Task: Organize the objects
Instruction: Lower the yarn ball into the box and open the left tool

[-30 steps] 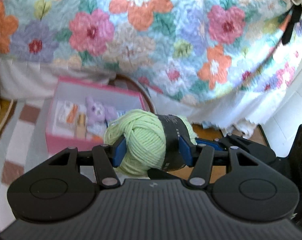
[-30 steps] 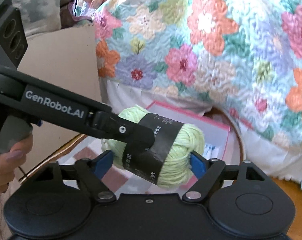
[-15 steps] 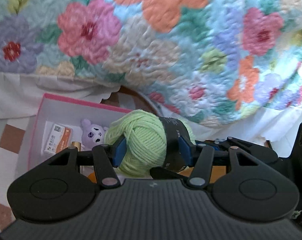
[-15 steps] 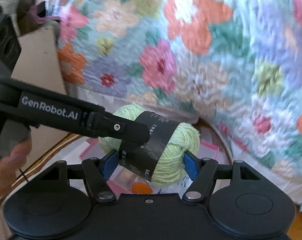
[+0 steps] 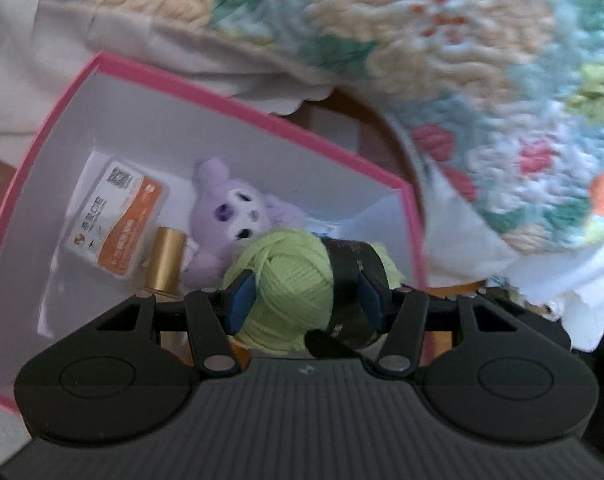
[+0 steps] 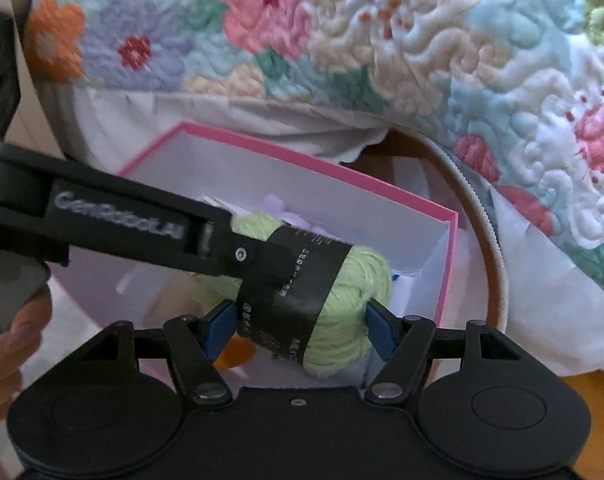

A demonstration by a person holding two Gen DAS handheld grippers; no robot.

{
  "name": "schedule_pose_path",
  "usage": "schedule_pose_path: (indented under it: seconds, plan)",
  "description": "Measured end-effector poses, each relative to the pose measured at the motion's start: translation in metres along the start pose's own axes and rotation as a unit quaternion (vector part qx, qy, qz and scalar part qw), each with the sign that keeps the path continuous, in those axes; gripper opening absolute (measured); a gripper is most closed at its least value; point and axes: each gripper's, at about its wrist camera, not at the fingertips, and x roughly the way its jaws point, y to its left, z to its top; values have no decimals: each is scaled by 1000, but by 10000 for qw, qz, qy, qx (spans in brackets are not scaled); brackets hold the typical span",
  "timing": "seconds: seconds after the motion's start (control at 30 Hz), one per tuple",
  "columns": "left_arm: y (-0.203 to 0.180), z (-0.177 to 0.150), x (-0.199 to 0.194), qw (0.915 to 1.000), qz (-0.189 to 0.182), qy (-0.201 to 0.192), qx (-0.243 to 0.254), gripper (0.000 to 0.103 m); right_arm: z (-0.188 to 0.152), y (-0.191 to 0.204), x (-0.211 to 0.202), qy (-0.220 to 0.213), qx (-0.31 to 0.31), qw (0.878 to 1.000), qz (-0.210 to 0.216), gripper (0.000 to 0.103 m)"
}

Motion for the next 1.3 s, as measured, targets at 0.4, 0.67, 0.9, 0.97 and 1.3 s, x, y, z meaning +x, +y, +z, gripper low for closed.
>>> schedule_pose_path:
  seconds: [0.4,0.67,0.9,0.97,1.3]
  plan:
    - [-4,-16,22,9986,521,71,14,30,-27,-25,9,-296,340,9990,68,75]
    - [-13,-19,32,9988,462,-78,124,33,-34,-25,25,-108,-63,9998,-137,31]
    - [-10,-24,11,9979,620,-42,198,47,-28,-27,35,-119,-60,9997,-193,33]
    - [-13,-28,1,9964,775,36,347,51,-35,-27,24,-143,103,9998,-118,39]
    - [-32,-30,-56,9896,1217,167,748,60,-47,-1,-15,-92,746,9971,79,57]
